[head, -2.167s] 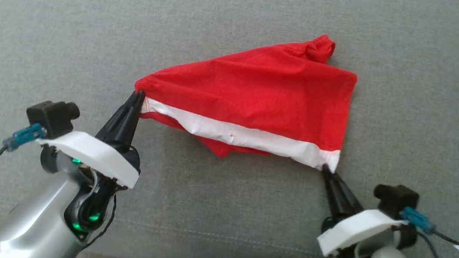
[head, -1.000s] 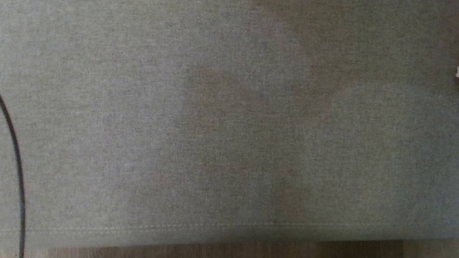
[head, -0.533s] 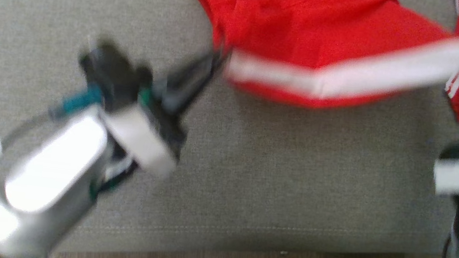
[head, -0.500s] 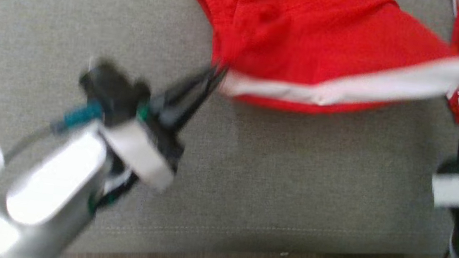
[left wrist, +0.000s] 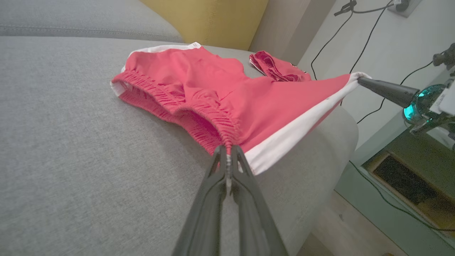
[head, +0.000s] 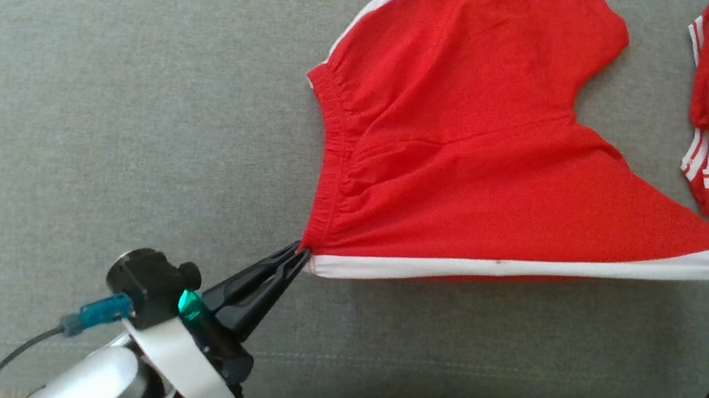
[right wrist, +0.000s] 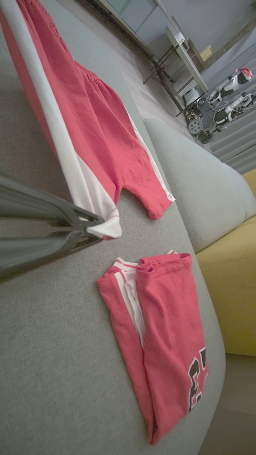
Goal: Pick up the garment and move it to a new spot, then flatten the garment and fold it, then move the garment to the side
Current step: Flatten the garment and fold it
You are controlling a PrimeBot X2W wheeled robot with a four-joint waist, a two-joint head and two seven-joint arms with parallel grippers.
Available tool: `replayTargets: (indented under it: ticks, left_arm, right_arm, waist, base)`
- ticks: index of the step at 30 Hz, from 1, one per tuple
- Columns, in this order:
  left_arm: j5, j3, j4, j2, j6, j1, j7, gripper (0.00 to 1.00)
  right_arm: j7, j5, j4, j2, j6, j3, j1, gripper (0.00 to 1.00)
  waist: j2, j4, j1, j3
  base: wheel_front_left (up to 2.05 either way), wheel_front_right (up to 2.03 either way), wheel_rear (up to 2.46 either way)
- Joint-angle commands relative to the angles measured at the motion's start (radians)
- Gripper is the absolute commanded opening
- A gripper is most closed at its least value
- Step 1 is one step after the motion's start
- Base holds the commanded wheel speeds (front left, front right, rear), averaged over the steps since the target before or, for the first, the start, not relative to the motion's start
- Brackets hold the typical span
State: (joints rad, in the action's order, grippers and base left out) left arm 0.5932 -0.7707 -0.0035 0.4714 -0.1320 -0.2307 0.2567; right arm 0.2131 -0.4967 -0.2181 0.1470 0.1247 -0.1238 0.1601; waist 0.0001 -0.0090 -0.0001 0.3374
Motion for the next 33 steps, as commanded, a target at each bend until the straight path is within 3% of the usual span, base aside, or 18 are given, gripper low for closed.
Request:
replayTargets:
  ticks: [1, 5, 14, 21, 33]
  left_arm:
    - [0.013, 0.038, -0.033, 0.024, 0.001, -0.029, 0.005, 0.0]
    - [0.047, 0.003, -0.021, -0.005, 0.001, -0.082, 0.002, 0.0]
    - [0.201, -0.029, 0.121, -0.134, 0.001, -0.315, -0.014, 0.0]
    - [0.331, -0.023, 0.303, -0.236, 0.001, -0.483, -0.024, 0.0]
    - [0.405, 0.003, 0.425, -0.304, 0.001, -0.631, -0.002, 0.0]
  right_arm:
    - [0.014, 0.004, -0.046, 0.013, 0.006, -0.006, -0.012, 0.0]
    - [0.129, 0.021, -0.044, -0.002, 0.006, -0.034, -0.072, 0.0]
    - [0.374, 0.008, 0.097, -0.015, 0.006, -0.107, -0.377, 0.0]
    - [0.471, 0.074, 0.22, 0.03, 0.006, -0.123, -0.668, 0.0]
    - [0.577, 0.151, 0.384, 0.061, 0.006, -0.098, -0.973, 0.0]
  waist:
    - [-0.0001, 0.005, 0.0001, -0.003]
    - [-0.0001, 0.018, 0.0001, -0.01]
    - [-0.0001, 0.067, 0.0001, 0.029]
    - [-0.0001, 0.119, 0.0001, 0.1]
    - [-0.0001, 0.163, 0.0001, 0.185]
  base:
    - [0.0, 0.0, 0.0]
    - [0.0, 0.0, 0.0]
    - [0.0, 0.0, 0.0]
    - [0.0, 0.0, 0.0]
    - [0.0, 0.0, 0.0]
